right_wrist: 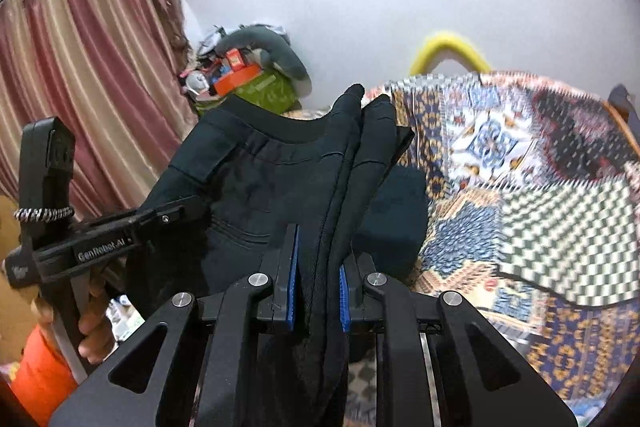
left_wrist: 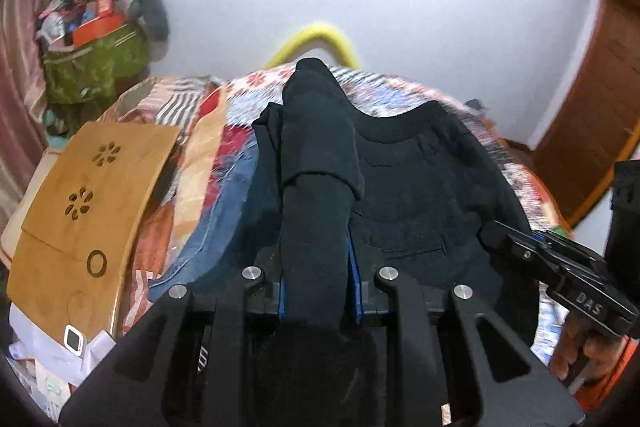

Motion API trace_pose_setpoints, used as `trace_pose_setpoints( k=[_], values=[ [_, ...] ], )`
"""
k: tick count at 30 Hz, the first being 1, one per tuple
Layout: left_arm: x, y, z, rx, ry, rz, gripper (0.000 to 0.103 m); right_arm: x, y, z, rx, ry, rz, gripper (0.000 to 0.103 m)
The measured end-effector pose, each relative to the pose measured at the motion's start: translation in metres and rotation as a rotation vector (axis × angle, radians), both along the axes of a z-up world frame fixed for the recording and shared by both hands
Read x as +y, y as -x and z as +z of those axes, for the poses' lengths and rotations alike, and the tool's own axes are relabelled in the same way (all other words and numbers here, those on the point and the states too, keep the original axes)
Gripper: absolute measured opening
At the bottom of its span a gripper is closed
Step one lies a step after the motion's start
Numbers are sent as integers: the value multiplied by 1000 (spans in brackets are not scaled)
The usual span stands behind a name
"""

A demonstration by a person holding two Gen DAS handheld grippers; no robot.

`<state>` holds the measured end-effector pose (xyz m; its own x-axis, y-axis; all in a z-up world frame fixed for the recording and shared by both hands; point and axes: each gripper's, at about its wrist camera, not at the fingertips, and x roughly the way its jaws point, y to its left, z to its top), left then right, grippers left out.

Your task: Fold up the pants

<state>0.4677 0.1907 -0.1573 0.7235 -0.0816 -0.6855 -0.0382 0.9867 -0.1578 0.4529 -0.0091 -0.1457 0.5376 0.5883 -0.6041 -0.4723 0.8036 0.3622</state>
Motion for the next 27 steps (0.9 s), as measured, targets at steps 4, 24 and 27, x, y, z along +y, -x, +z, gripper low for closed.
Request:
trace_pose_setpoints(
  k=[4, 24, 27],
  values=[
    [2, -29, -43, 48, -79, 37, 22, 16, -24, -34, 65, 32, -26, 14],
    [10, -10, -52, 166, -120, 76, 43, -14, 4, -34, 91, 189, 5, 25],
    [5, 23, -6, 80, -106, 64, 43, -29, 35, 14, -23, 152, 7, 25]
  ],
)
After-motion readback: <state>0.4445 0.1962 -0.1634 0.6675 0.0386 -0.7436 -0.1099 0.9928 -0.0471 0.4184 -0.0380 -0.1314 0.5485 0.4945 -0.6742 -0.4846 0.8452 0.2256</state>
